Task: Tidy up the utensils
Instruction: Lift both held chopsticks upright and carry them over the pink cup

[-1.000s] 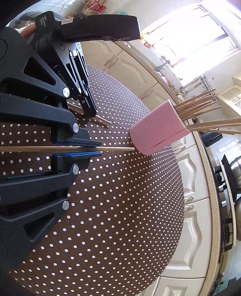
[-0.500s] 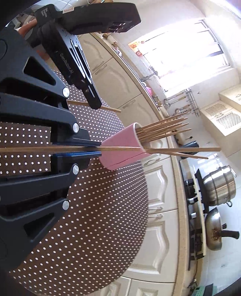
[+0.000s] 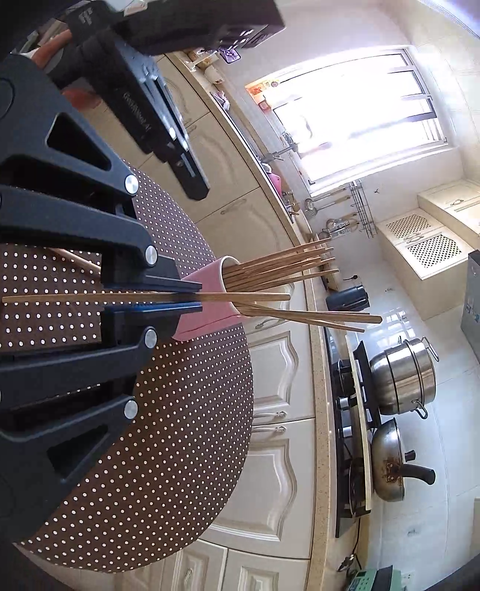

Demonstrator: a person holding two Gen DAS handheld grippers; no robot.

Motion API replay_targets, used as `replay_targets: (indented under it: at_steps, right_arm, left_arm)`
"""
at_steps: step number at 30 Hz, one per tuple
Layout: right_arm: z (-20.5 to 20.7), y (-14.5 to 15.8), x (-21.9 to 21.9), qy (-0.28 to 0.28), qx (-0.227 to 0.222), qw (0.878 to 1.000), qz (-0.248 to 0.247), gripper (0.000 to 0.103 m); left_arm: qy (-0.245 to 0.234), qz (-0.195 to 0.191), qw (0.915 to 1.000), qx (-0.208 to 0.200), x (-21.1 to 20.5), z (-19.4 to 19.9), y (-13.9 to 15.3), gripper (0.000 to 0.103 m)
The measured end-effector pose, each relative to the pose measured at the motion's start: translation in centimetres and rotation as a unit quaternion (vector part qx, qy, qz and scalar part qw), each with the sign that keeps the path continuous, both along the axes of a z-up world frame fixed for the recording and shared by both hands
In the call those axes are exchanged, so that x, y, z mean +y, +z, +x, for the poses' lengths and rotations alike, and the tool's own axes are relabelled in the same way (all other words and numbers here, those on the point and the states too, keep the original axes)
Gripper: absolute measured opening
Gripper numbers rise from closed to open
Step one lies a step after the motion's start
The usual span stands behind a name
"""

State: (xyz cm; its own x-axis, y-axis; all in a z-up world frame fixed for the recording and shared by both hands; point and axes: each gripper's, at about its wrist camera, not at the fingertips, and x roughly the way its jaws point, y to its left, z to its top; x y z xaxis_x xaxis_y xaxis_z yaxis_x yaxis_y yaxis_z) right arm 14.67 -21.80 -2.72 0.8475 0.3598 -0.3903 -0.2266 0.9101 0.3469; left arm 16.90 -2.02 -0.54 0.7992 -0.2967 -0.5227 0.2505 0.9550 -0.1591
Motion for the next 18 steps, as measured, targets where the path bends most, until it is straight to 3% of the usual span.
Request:
replay_targets:
  at_steps: [3,5,11,14,18]
  right_arm:
    - [0.2,-0.4,-0.1,-0.003,0.008,1.000,-0.004,0.005]
    - [0.6,-0.9,-0.3,-0.003,0.019,1.000,-0.001,0.006]
    - [1.7,-2.6,-0.6,-0.001,0.050,0.999,0.003,0.006]
    - [2.2,-3.7,-0.6,0.000,0.066,0.998,0.008,0.006]
    - [2.7,-4.8,-0.7,-0.001,0.082,0.997,0.010,0.005]
  left_arm:
    - [-0.009,0.012,0.9993,0.035,-0.1,0.7,-2.0,0.010]
    - [-0.021,0.019,0.9979,0.058,-0.2,1.3,-3.5,0.042]
    - [0.001,0.039,0.9909,0.129,0.5,3.6,-7.8,0.044]
    - [0.023,0.067,0.9821,0.175,0.1,5.3,-9.8,0.044]
    - [0.031,0.088,0.9778,0.187,-0.4,6.6,-11.0,0.044]
